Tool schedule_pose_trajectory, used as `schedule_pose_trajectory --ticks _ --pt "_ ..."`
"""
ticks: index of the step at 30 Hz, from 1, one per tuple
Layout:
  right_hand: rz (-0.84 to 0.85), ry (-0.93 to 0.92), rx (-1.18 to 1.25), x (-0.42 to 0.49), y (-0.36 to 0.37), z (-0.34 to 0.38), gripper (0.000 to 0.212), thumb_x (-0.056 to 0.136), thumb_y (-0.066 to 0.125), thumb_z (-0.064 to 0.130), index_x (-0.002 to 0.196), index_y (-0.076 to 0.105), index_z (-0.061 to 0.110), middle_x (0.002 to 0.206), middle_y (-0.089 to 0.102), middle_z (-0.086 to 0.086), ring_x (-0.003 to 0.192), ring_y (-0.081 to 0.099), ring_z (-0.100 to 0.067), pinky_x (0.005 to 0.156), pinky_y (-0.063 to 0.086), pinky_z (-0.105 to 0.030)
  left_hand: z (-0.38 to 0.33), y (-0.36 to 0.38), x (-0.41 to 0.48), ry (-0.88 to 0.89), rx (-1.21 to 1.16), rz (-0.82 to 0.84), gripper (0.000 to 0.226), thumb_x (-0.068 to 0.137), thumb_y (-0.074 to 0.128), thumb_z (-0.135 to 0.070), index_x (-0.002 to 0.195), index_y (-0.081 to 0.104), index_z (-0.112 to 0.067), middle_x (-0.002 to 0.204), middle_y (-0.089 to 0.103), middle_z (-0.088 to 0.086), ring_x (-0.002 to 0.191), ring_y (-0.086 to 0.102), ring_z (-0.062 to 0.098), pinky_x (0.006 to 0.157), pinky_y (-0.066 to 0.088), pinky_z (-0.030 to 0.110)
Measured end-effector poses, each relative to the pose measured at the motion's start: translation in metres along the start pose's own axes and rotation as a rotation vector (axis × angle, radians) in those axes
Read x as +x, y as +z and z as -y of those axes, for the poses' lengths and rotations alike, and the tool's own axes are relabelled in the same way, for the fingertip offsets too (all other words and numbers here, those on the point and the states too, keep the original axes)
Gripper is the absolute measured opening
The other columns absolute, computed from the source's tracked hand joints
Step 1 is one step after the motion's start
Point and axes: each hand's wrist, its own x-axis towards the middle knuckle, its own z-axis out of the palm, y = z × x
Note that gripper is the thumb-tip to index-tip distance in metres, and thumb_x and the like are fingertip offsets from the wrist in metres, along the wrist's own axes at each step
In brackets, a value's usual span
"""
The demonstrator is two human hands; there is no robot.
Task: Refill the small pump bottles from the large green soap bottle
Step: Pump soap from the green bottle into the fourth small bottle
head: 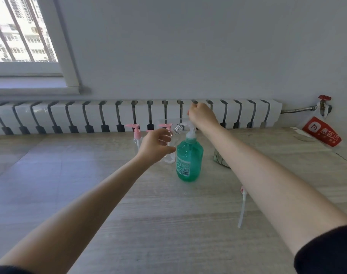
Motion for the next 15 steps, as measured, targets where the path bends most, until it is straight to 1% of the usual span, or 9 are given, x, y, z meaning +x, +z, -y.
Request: schedule_pose_trajectory --ticks 2,4,6,8,11,12,13,15 --pt "0.059 0.051 -0.072 0.003 -0.002 0.004 0.022 0.098 0.031 0.015 0.088 0.048 0.005 0.079 0.049 -0.007 0.065 0.044 -0.017 0.061 0.033 -0.026 -0.001 -0.001 0.001 0.014 -0.008 -0.019 0.048 0.074 0.077 -0.005 0.119 0.06 -0.009 0.102 0.064 0.002 0.091 0.061 0.013 0.082 0.053 0.023" --pt "0.087 0.1 -0.159 0.007 -0.002 0.008 0.02 0.094 0.035 0.007 0.074 0.042 0.006 0.073 0.043 -0.005 0.06 0.039 -0.014 0.061 0.034 -0.026 -0.002 -0.002 0.002 0.043 -0.005 -0.037 0.048 0.074 0.077 -0.005 0.119 0.061 -0.01 0.101 0.064 -0.001 0.087 0.06 0.008 0.077 0.051 0.017" --pt "0.094 0.124 -0.223 0.012 -0.001 0.011 0.019 0.091 0.038 0.003 0.073 0.04 0.006 0.07 0.043 -0.005 0.059 0.04 -0.015 0.064 0.035 -0.027 -0.002 -0.003 0.004 0.068 0.008 -0.047 0.049 0.074 0.077 -0.005 0.12 0.06 -0.012 0.1 0.064 -0.002 0.087 0.059 0.008 0.076 0.05 0.015" --pt "0.109 0.136 -0.297 0.014 0.002 0.013 0.012 0.091 0.041 0.002 0.079 0.044 0.006 0.07 0.043 -0.005 0.059 0.041 -0.015 0.063 0.037 -0.028 -0.002 -0.004 0.004 0.085 0.021 -0.046 0.052 0.074 0.077 -0.007 0.123 0.059 -0.014 0.103 0.065 -0.001 0.091 0.06 0.012 0.079 0.05 0.017" --pt "0.115 0.147 -0.359 0.016 0.009 0.01 0.005 0.091 0.044 0.006 0.09 0.049 0.005 0.072 0.045 -0.005 0.061 0.044 -0.014 0.063 0.04 -0.027 -0.001 -0.007 0.005 0.101 0.052 -0.022 0.054 0.076 0.076 -0.011 0.127 0.057 -0.017 0.104 0.064 -0.004 0.09 0.059 0.01 0.08 0.05 0.021" --pt "0.11 0.148 -0.354 0.015 0.011 0.009 0.008 0.09 0.045 0.008 0.095 0.05 0.005 0.074 0.047 -0.005 0.063 0.046 -0.015 0.064 0.041 -0.028 -0.001 -0.008 0.006 0.106 0.063 -0.008 0.055 0.077 0.075 -0.011 0.128 0.056 -0.017 0.104 0.062 -0.005 0.09 0.059 0.009 0.081 0.05 0.023" --pt "0.107 0.154 -0.342 0.016 0.012 0.008 0.016 0.09 0.045 0.01 0.104 0.051 0.004 0.077 0.049 -0.005 0.067 0.049 -0.016 0.065 0.042 -0.029 -0.001 -0.009 0.006 0.108 0.065 0.008 0.055 0.078 0.075 -0.012 0.129 0.056 -0.017 0.104 0.062 -0.005 0.091 0.06 0.009 0.083 0.051 0.024" --pt "0.116 0.16 -0.334 0.016 0.014 0.008 0.035 0.09 0.045 0.012 0.123 0.046 0.002 0.088 0.053 -0.007 0.077 0.053 -0.019 0.067 0.043 -0.031 -0.001 -0.012 0.006 0.106 0.035 0.045 0.056 0.078 0.074 -0.01 0.13 0.055 -0.016 0.107 0.062 -0.003 0.094 0.063 0.013 0.087 0.053 0.029"
